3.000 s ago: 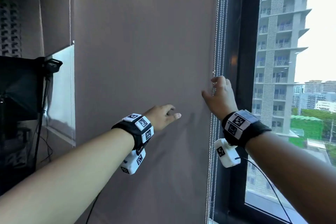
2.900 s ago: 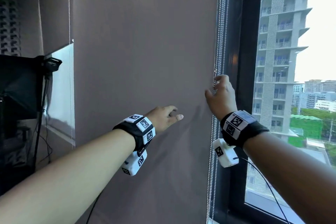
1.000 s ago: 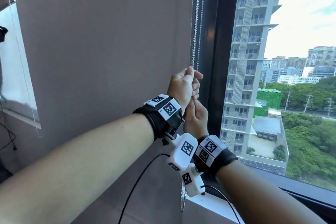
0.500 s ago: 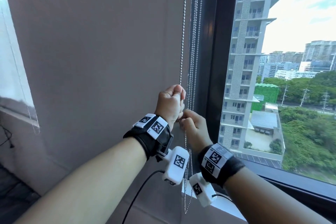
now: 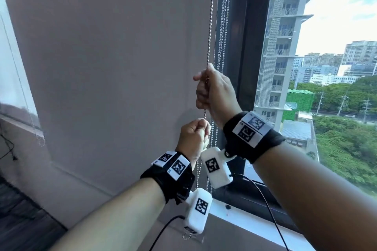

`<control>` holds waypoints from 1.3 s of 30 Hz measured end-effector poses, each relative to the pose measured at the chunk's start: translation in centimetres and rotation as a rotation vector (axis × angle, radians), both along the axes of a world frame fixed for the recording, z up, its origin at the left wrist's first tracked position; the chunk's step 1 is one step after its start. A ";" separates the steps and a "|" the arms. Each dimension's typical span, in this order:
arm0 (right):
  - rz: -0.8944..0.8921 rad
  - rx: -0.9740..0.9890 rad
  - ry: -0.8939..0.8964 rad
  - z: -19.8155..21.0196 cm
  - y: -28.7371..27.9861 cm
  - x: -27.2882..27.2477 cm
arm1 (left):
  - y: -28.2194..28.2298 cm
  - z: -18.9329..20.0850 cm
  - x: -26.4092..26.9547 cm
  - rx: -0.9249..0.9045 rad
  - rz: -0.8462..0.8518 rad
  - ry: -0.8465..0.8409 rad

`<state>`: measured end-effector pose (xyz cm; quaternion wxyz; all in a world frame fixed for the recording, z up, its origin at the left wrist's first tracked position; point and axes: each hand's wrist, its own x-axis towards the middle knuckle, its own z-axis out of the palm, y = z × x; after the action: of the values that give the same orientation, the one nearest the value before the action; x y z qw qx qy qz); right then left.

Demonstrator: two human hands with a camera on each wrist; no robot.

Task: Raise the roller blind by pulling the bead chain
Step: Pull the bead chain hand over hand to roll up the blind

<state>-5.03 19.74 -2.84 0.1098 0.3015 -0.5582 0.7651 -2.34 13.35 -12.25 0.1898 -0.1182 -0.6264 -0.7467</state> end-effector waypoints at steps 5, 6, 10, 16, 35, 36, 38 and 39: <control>-0.063 0.015 -0.054 0.0 -0.6 0.6 | -0.2 -0.1 -0.1 0.027 -0.045 -0.056; -0.078 0.017 -0.053 0.0 -0.8 0.6 | -0.2 0.0 -0.1 0.030 -0.044 -0.063; -0.122 0.000 -0.048 -0.7 -1.2 0.7 | -0.5 -0.5 -0.3 0.026 -0.017 -0.074; -0.140 0.018 -0.012 -3.2 -1.5 0.1 | -1.2 -2.4 -0.4 -0.102 -0.005 -0.101; -0.228 0.095 0.045 -10.3 -1.2 -0.8 | -1.5 4.8 -0.7 0.003 0.040 0.124; -0.230 0.105 0.040 -10.7 -1.2 -0.9 | -1.2 5.3 -0.6 0.008 0.018 0.137; -0.231 0.121 0.037 -11.1 -1.0 -0.8 | -0.8 6.0 -0.5 0.046 -0.034 0.154; -0.238 0.128 0.037 -11.1 -0.9 -0.7 | -0.5 6.2 -0.4 0.072 -0.052 0.153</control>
<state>-5.73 18.87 -13.91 0.1908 0.2537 -0.6357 0.7036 -2.72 12.86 -6.03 0.2221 -0.1842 -0.5795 -0.7622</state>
